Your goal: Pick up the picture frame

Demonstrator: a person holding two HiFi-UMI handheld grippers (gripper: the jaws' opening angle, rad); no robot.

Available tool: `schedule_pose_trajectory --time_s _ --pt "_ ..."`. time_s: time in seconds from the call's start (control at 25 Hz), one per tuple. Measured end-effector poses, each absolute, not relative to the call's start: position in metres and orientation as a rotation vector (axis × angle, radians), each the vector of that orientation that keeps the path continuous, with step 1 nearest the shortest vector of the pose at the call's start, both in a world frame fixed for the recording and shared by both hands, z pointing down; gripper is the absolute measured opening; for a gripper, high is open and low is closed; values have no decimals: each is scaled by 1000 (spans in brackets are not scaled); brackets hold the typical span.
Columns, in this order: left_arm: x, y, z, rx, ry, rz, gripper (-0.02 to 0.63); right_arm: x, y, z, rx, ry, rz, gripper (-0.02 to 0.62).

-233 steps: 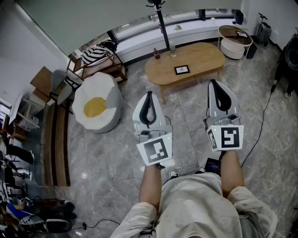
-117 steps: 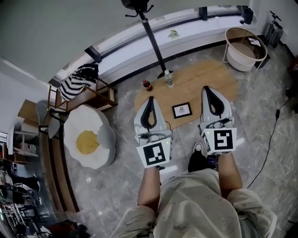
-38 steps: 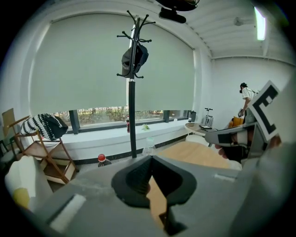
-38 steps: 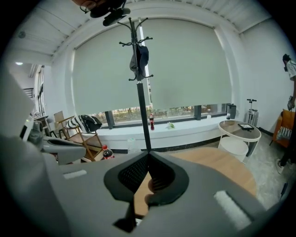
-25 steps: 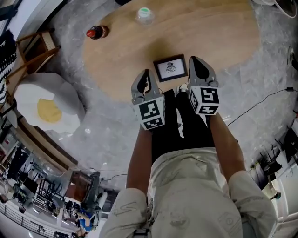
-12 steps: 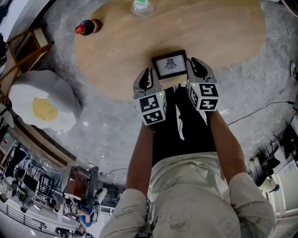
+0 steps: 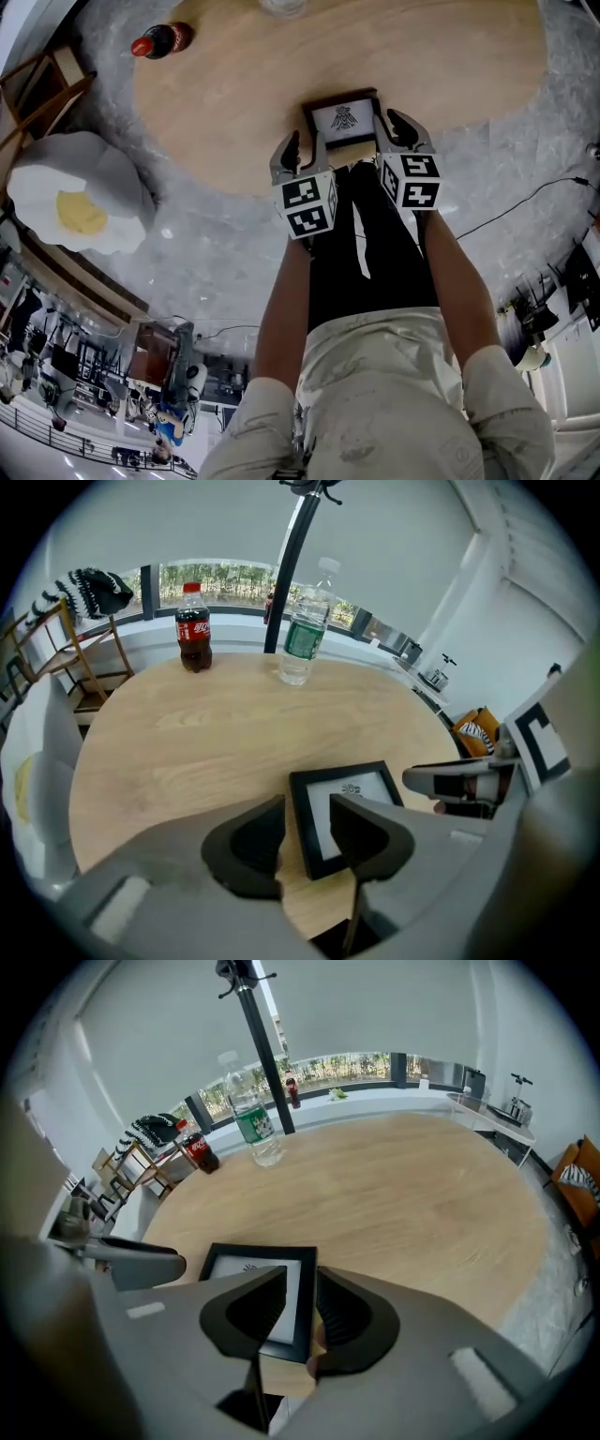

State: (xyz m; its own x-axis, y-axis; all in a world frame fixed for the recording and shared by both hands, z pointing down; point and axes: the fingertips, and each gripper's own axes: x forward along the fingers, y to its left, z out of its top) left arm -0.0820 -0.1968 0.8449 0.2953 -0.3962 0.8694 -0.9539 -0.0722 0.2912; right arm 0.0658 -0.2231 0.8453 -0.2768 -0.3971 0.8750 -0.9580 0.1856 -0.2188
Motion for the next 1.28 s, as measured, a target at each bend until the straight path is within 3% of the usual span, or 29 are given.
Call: schedule_pose_trajectory --time_s 0.44,0.72,1.04,1.28 --pt "-76 -190 872 1564 -1252 761 160 65 -216 864 1251 -1733 1149 107" --pt "-71 -186 885 1524 -1236 717 159 69 -211 878 1244 -1690 1199 78" --pt "-72 -186 890 1540 -1220 728 93 66 -211 882 1247 -1674 1189 74" --pt "-77 -186 891 1533 -1206 724 89 60 -212 887 1242 -1675 1179 76"
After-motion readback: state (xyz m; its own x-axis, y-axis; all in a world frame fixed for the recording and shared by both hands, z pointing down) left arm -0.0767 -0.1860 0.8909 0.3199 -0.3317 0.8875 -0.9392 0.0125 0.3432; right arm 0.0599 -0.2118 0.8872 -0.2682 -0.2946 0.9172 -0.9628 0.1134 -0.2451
